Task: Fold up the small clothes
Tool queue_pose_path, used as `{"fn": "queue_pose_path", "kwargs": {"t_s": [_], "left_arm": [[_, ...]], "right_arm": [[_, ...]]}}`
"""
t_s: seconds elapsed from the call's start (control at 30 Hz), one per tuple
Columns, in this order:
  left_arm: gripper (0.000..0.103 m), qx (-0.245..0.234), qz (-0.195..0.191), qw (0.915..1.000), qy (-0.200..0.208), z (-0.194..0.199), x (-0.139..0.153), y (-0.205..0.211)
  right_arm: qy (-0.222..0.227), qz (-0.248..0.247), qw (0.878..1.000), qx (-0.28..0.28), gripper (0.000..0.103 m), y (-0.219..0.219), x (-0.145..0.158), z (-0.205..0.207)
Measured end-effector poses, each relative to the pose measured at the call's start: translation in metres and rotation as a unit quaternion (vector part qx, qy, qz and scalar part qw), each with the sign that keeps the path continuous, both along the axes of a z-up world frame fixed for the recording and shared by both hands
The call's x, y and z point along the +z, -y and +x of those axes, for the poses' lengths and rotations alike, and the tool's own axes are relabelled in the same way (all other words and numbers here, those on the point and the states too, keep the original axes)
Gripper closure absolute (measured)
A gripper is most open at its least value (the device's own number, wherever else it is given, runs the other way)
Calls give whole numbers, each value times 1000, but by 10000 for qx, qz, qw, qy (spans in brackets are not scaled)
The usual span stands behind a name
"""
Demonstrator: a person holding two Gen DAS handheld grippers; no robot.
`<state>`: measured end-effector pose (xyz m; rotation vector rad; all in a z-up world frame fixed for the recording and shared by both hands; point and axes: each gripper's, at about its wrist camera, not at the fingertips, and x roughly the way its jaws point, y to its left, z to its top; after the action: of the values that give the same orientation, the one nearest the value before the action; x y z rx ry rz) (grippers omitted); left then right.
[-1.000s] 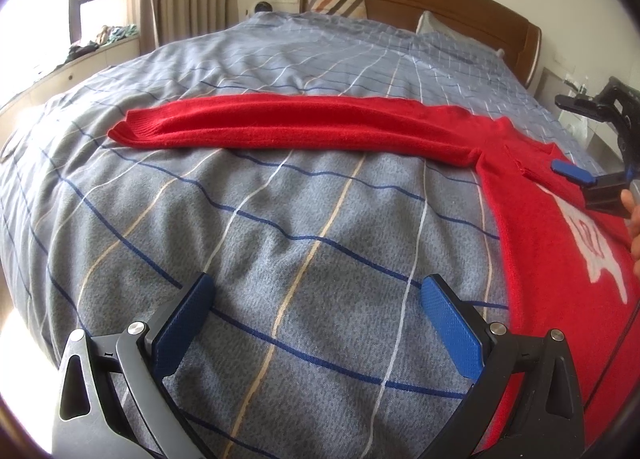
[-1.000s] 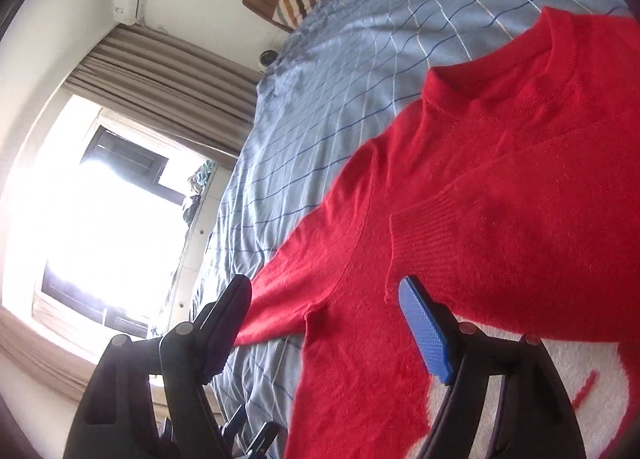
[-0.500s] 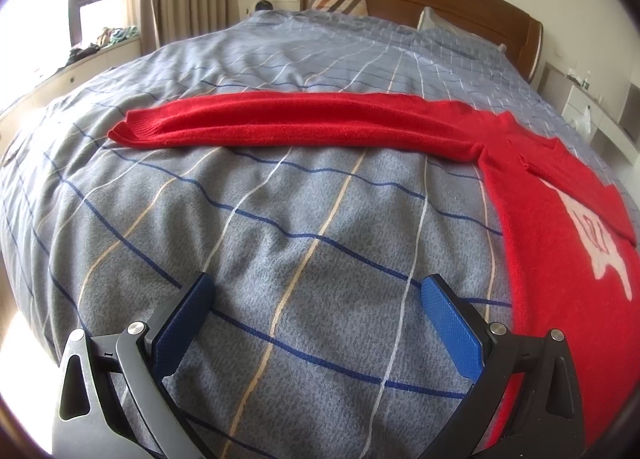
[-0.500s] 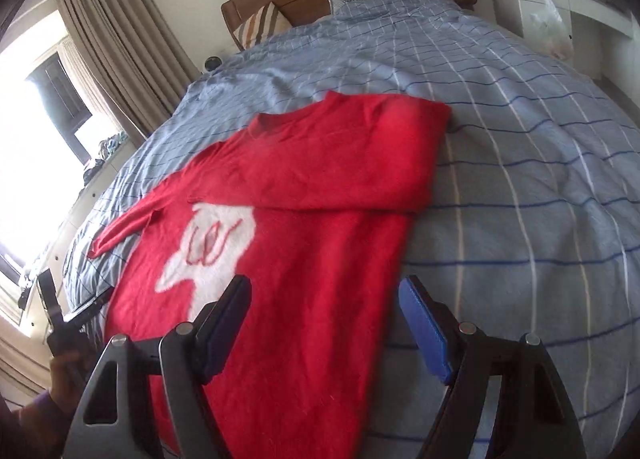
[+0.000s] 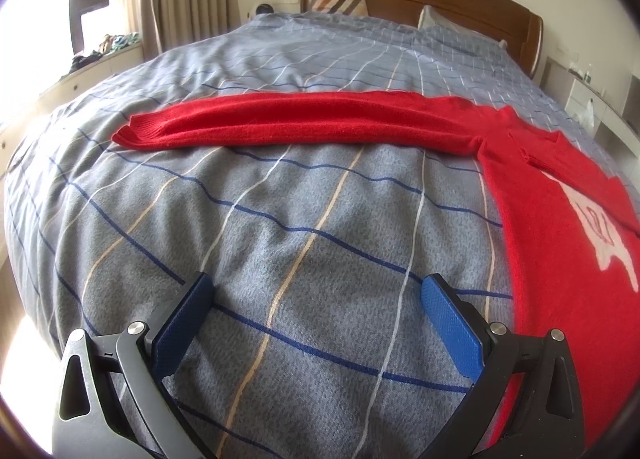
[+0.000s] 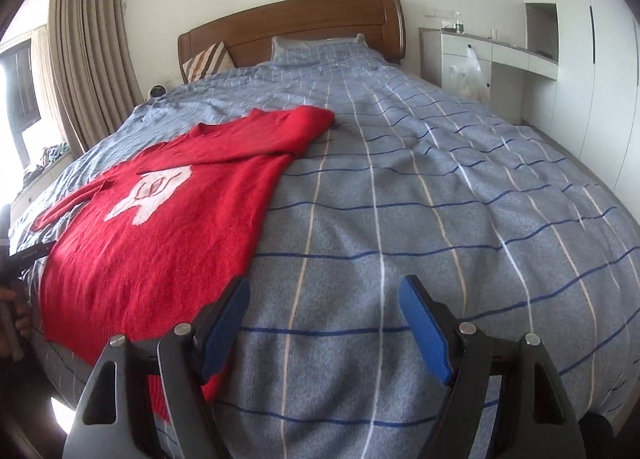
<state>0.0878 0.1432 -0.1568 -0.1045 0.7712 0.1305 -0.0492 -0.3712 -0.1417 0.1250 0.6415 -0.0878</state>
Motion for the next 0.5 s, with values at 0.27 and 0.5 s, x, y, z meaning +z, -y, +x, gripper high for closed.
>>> {"fn": "queue_pose_path", "kwargs": {"t_s": [0.27,0.5], "left_arm": [[0,51,122,9999,-14,-3,0,4],[0,50,166,9998,-26,-3,-1,5]], "right_arm": [[-68,188,9987,-478,26,27,-6,2],[-19,37,9991,-417,26,22,-6,2]]}}
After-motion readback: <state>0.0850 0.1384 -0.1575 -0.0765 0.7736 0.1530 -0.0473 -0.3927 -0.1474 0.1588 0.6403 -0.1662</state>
